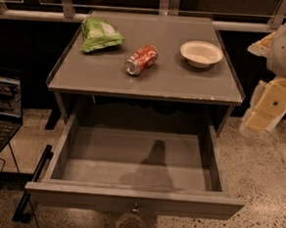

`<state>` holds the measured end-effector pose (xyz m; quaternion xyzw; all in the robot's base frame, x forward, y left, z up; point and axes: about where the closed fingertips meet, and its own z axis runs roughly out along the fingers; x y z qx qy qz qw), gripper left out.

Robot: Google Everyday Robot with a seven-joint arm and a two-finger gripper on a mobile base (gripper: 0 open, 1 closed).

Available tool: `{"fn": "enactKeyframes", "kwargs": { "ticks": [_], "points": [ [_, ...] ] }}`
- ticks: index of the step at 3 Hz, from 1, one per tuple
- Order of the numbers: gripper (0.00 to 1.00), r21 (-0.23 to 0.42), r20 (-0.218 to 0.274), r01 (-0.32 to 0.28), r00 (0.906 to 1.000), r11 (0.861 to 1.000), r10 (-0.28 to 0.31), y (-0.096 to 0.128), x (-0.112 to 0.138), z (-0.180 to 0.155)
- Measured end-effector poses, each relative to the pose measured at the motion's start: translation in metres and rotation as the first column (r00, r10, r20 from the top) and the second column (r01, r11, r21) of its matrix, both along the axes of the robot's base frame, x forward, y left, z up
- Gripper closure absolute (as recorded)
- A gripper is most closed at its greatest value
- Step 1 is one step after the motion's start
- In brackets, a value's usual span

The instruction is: Place coke can into top drawer

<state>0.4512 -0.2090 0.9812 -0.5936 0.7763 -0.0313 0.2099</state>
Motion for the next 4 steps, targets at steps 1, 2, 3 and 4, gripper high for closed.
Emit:
{"fn": "enactKeyframes", "kwargs": {
  "ticks": [1, 2, 3, 4],
  "points": [
    [0.0, 0.232, 0.065, 0.097, 0.9913, 0.968, -0.115, 0.006, 0.04, 0.002],
    [0.0, 0.44, -0.001, 0.23, 0.9668, 0.868, -0.255, 0.01, 0.088, -0.002],
    [0.0, 0.457, -0.025, 0.251, 0.9626, 0.853, -0.27, 0.013, 0.09, -0.004],
    [0.0, 0.46, -0.024, 0.253, 0.9617, 0.851, -0.273, 0.013, 0.09, -0.004]
  ]
}}
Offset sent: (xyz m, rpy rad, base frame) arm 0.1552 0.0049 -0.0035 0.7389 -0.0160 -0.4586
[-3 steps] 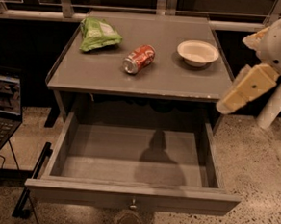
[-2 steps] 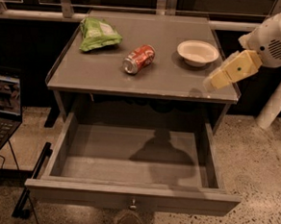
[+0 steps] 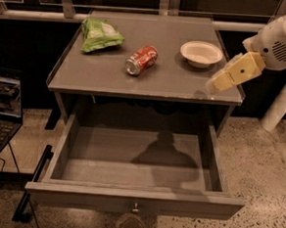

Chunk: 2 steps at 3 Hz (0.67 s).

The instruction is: Place coke can into top drawer

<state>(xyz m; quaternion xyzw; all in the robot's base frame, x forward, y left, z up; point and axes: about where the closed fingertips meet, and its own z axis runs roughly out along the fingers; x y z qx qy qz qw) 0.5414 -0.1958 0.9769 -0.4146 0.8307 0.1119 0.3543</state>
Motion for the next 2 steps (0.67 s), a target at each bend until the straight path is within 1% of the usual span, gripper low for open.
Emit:
{"fn": "enactKeyframes", "kwargs": {
  "ticks": [1, 2],
  "points": [
    [0.0, 0.079, -0.005, 0.079, 0.9969, 0.994, -0.079, 0.005, 0.018, -0.009],
    [0.0, 0.148, -0.038, 0.21, 0.9776, 0.966, -0.207, 0.018, 0.06, -0.023]
  ]
}}
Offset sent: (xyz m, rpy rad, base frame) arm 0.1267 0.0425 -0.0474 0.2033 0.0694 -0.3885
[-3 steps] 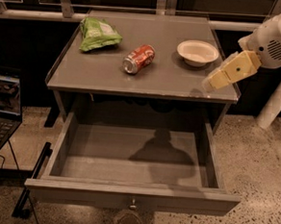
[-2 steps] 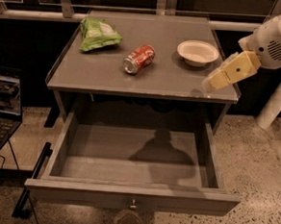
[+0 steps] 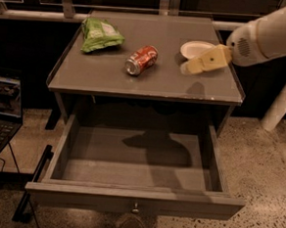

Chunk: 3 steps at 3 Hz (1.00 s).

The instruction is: Place coke can into top drawer

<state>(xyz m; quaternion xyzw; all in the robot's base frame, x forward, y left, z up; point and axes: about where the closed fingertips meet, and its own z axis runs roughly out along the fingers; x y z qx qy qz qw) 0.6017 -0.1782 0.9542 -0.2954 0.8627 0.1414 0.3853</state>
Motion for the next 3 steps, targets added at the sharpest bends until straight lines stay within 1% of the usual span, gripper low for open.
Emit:
{"fn": "enactKeyframes", "kwargs": {
  "ticks": [1, 2, 3],
  "points": [
    [0.0, -0.018, -0.045, 0.069, 0.9966, 0.997, -0.069, 0.019, 0.039, -0.013],
    [0.0, -0.055, -0.091, 0.109, 0.9894, 0.993, -0.113, 0.049, 0.068, -0.028],
    [0.0, -0.047, -0.095, 0.116, 0.9882, 0.992, -0.12, 0.049, 0.068, -0.031]
  ]
}}
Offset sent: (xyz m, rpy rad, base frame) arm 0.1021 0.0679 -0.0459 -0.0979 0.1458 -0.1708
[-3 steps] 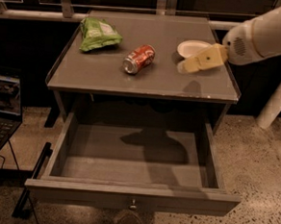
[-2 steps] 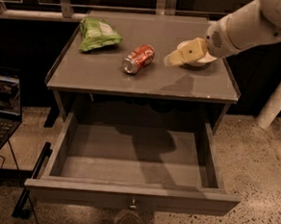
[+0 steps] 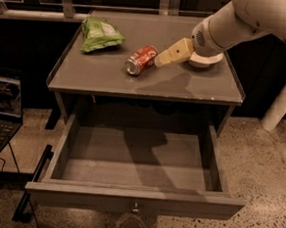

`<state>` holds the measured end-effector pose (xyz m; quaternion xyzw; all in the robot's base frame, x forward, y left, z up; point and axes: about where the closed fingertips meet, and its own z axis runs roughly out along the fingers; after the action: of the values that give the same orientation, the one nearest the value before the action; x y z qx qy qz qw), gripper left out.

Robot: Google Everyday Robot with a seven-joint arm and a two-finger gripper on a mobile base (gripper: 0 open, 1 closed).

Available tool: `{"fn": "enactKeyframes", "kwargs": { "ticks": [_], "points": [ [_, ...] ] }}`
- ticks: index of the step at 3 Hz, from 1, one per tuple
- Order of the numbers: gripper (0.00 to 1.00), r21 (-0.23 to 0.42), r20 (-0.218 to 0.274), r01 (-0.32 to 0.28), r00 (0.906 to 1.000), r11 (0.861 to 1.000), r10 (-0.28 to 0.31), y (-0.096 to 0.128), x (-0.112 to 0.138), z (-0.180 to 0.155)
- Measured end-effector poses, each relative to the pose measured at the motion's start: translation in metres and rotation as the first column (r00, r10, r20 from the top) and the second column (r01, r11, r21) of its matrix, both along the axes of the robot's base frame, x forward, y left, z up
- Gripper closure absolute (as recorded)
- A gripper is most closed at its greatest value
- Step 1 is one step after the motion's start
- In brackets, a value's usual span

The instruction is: Place coke can into top drawer

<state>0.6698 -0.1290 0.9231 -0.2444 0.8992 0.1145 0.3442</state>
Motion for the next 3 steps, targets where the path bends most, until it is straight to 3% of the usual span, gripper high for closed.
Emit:
{"fn": "enactKeyframes", "kwargs": {
  "ticks": [1, 2, 3],
  "points": [
    [0.0, 0.133, -0.025, 0.044, 0.9989, 0.99, -0.041, 0.02, 0.014, -0.01],
    [0.0, 0.274, -0.077, 0.086, 0.9948, 0.958, -0.068, 0.054, 0.04, -0.017],
    [0.0, 0.353, -0.106, 0.097, 0.9923, 0.931, -0.063, 0.112, 0.073, -0.008]
  ]
}}
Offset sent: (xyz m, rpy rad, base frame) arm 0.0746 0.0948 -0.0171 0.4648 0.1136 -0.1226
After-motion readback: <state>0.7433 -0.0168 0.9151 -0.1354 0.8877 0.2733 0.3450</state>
